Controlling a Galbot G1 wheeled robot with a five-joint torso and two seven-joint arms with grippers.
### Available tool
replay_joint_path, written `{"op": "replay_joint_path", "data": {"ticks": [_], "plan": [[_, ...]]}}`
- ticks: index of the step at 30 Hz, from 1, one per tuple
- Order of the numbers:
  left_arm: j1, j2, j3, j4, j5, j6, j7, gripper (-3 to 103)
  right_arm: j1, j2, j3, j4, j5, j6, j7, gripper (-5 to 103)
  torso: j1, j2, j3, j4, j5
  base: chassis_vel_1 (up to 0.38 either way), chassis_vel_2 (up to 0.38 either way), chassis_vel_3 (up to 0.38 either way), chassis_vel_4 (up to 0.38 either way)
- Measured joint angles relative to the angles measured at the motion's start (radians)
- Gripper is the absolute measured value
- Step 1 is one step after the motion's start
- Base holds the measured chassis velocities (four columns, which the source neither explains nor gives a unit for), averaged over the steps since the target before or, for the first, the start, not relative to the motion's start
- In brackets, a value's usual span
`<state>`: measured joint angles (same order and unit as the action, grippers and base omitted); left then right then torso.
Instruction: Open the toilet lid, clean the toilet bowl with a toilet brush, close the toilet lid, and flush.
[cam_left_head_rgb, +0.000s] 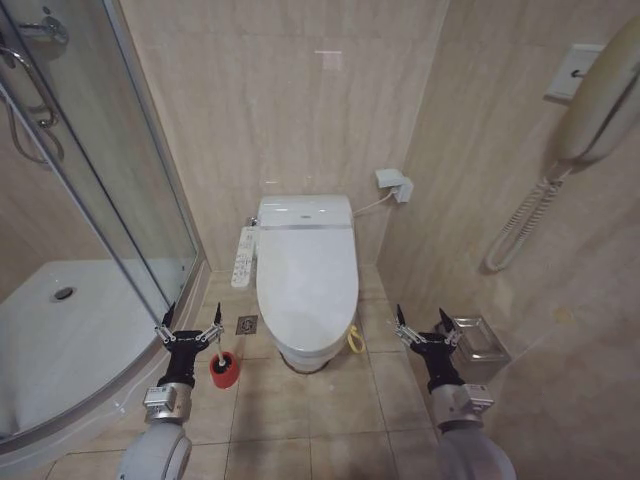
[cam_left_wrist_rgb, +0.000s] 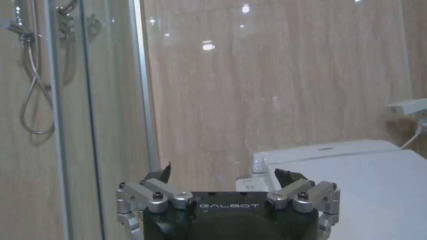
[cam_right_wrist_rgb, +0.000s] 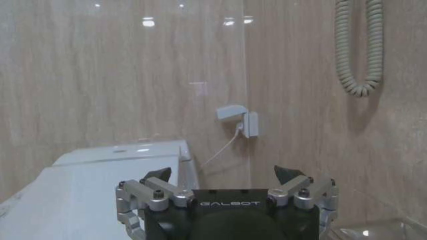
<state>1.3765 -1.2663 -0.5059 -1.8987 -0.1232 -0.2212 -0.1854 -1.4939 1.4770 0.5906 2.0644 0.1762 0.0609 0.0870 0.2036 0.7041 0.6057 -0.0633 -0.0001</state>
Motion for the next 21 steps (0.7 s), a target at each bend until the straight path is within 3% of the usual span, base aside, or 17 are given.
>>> {"op": "replay_joint_path", "data": {"ticks": [8,21], "plan": [[0.0,0.0,0.0,0.0,0.0,0.0,0.0,100,-0.008,0.001,0.002,0.0,0.0,0.0,0.012,100,-0.002,0.001,-0.001,-0.001,0.0002,0.012,-0.023,-0.008,0.023],[0.0,0.0,0.0,0.0,0.0,0.0,0.0,100,-0.001,0.0,0.007,-0.014,-0.013,0.044,0.047,100,-0.001,0.0,0.0,-0.0008,0.0001,-0.071,0.076,0.081,-0.089]]}}
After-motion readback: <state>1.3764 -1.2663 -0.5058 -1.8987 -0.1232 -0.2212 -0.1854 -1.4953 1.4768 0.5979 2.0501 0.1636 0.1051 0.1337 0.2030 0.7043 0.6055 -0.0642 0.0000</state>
